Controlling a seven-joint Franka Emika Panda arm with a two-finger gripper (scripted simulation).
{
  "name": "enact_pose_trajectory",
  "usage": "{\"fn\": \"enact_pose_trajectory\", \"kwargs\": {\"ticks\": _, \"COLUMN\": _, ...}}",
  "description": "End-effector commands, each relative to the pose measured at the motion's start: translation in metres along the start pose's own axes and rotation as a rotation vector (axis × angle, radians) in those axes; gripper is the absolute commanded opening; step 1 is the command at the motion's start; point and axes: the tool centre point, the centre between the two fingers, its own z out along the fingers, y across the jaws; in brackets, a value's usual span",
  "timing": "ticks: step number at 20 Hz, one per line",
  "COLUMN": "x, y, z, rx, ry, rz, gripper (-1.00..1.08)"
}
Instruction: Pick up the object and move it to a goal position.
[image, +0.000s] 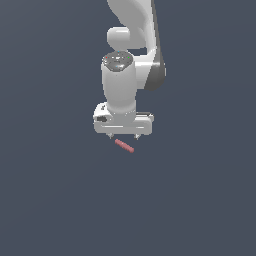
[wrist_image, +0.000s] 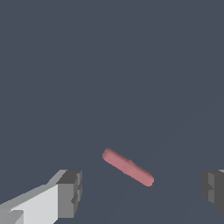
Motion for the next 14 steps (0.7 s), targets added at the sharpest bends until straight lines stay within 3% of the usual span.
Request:
{"fn": "enact_pose_trajectory", "kwargs": {"ticks": 1, "x": -0.001, "y": 0.001, "z": 0.003, "rx": -0.002, "ry": -0.002, "rz": -0.025, "gripper": 1.00}}
{"fn": "enact_pose_trajectory", "kwargs": {"ticks": 14, "x": -0.017, "y": 0.008, "z": 0.039, "rx": -0.018, "ry": -0.018, "rz": -0.306, "gripper": 1.00}}
